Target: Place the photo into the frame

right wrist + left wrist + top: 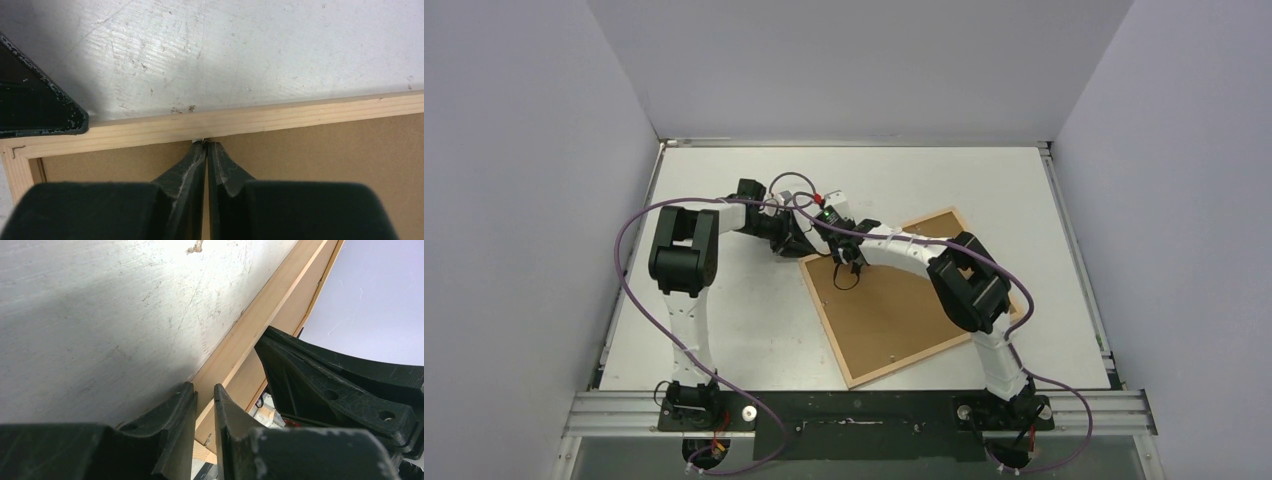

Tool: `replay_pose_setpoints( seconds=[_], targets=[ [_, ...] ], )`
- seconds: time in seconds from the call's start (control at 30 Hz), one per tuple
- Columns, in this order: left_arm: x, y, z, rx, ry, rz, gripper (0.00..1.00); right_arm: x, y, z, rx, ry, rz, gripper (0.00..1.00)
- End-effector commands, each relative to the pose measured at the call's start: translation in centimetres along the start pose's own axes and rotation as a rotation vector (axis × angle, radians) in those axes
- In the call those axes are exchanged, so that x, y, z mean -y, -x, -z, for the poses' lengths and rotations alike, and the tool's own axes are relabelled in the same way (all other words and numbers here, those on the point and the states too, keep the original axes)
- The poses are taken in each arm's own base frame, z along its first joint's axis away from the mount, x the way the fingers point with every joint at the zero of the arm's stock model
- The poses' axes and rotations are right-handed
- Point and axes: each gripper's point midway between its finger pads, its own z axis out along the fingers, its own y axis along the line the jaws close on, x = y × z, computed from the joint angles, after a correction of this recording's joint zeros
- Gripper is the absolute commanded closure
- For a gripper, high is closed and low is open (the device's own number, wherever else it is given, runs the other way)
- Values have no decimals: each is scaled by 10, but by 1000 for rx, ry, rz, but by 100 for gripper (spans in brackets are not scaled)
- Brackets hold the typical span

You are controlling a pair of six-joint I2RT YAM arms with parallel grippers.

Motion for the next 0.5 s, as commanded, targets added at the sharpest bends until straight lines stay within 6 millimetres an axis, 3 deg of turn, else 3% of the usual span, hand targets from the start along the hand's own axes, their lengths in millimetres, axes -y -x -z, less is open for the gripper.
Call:
replay_pose_setpoints(
  seconds=[0.0,0.47],
  targets=[
    [2,-24,-3,-63,13,31,83,26,-6,-21,7,-72,-73,96],
    [1,-29,-5,-67,2,45,84,45,-5,-34,-7,-100,-201,100]
  ],
)
